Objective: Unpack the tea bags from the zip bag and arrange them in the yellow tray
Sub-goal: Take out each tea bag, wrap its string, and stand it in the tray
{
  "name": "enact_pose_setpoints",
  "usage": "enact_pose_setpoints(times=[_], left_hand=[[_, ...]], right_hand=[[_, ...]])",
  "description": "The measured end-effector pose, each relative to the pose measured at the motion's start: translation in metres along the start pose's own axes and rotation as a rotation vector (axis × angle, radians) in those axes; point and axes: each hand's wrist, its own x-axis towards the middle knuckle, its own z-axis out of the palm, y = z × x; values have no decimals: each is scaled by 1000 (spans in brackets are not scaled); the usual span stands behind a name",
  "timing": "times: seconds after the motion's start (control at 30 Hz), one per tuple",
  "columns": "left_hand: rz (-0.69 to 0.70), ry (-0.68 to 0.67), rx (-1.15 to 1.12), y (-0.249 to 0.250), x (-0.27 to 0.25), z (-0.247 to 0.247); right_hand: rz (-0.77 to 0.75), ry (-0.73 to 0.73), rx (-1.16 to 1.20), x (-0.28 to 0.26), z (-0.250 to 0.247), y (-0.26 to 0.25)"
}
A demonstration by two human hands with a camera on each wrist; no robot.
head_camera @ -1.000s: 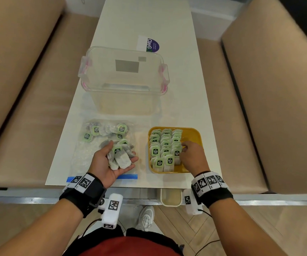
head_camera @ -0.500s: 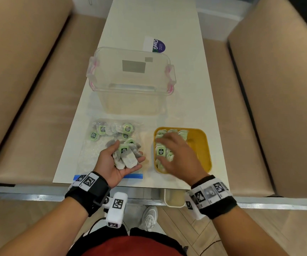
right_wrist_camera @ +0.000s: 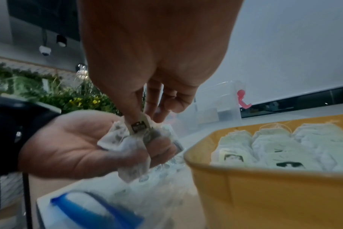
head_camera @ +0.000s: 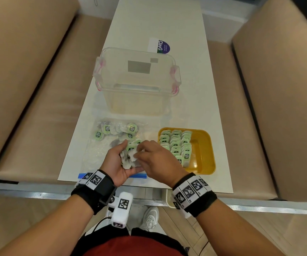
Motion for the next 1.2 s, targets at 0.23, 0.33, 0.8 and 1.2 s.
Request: enact_pose_setpoints(times=[0.23, 0.33, 0.8, 1.2], left_hand=[[31, 24, 93, 3, 2, 3], [25, 58, 102, 4, 5, -1], [97, 100, 29, 8, 20, -18], [70, 84, -10, 3, 22, -21]], right_hand=[[254, 192, 245, 10, -37, 0], [482, 209, 273, 10, -66, 12], [924, 53, 295, -53, -98, 77], [1016, -267, 75, -74, -58, 81]])
